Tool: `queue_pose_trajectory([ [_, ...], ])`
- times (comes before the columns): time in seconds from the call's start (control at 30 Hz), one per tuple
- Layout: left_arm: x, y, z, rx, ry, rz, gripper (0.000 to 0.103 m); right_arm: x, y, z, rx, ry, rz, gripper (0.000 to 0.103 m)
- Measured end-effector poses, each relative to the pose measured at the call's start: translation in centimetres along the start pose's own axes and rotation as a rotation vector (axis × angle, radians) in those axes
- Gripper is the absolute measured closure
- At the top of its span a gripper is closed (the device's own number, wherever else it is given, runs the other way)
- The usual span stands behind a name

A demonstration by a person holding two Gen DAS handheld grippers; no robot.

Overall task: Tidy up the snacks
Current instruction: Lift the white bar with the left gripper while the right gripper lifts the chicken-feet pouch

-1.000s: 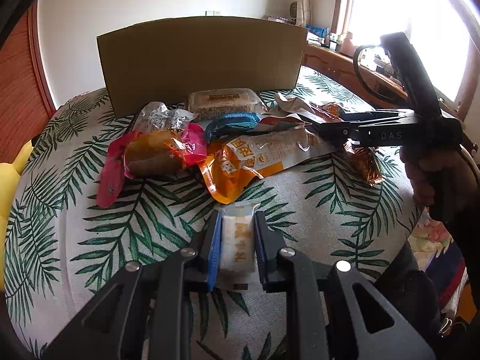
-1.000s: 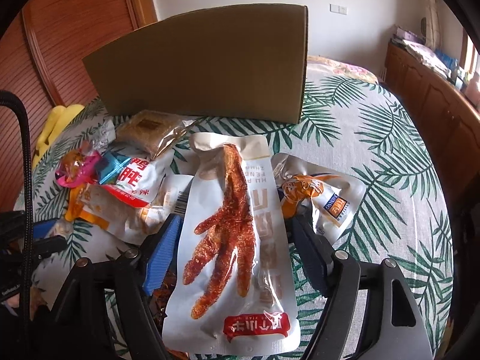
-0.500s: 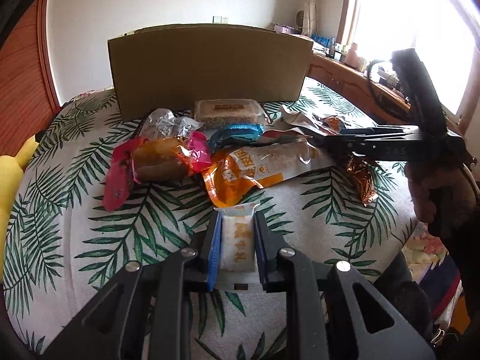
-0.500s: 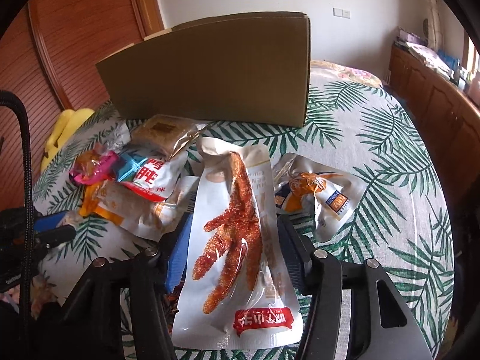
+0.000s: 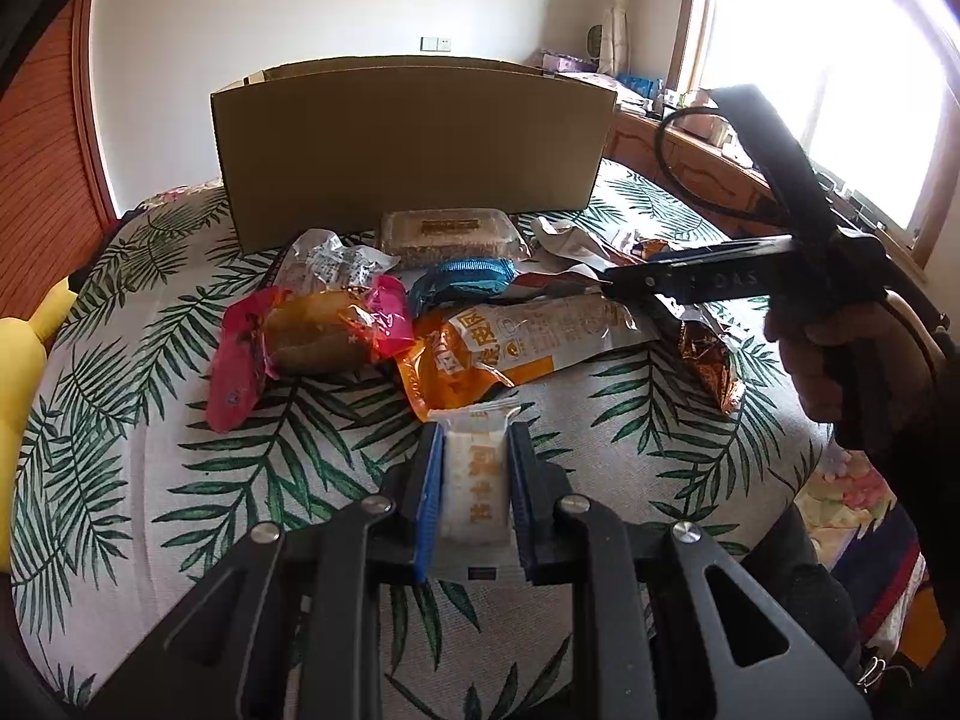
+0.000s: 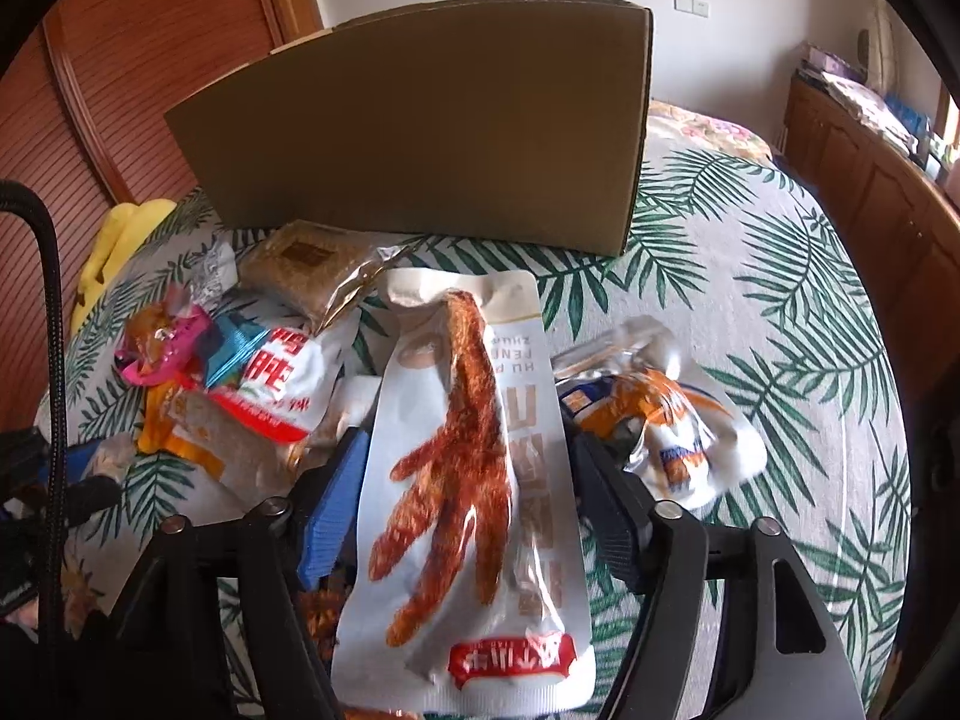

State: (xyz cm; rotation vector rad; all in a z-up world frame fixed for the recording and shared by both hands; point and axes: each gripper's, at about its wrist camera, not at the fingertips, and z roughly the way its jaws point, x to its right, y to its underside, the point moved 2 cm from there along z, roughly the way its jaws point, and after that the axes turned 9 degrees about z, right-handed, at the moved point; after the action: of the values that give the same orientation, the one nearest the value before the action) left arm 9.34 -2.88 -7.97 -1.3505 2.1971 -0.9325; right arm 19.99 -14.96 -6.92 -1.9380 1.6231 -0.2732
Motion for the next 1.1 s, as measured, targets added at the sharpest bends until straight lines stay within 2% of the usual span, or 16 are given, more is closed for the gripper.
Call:
queue_pose_trajectory([
  [0.03,0.0,0.0,0.0,-0.001,0.001,0.000,0.084,0.0,-0.1,0.1,-0.005,-0.004,0.002,0.026],
  [0.23,0.2,0.2,0.2,-0.004,0.005,-0.004,0.084,-0.6,-0.5,0.7,-0.013,0.023,-0.027,0.024],
  [0.27,0.2,0.2,0.2,-0.002,0.005,-0.004,0.084,-0.7,-0.5,0.8,-0.014,0.027,-0.030,0.026],
  [0.33,0.1,0.2,0.1,0.001,0.006,-0.006,0.084,-0.7,-0.5,0.8,-0.012,0.047,-0.040,0.035],
  [0.57,0.2,0.1,-0.5,0.018,0.007,-0.013,0.084,-0.4,0.0,-0.1,0.016,0.017,-0.017,0.043],
  [0.63,0.2,0.0,-0.7,0.024,0.006,-0.015,0.084,-0.1,0.2,-1.1,0.032,-0.005,0.003,0.052],
  [0.83,0.4,-0.2,-0.9,0.030,0.010,-0.015,0.084,-0.3,0.8,-1.9,0.042,-0.005,-0.019,0.057],
  [1.1,0.5,-0.5,-1.3,0.041,0.010,-0.016,0.084,-0.7,0.9,-2.3,0.053,0.002,-0.031,0.057],
])
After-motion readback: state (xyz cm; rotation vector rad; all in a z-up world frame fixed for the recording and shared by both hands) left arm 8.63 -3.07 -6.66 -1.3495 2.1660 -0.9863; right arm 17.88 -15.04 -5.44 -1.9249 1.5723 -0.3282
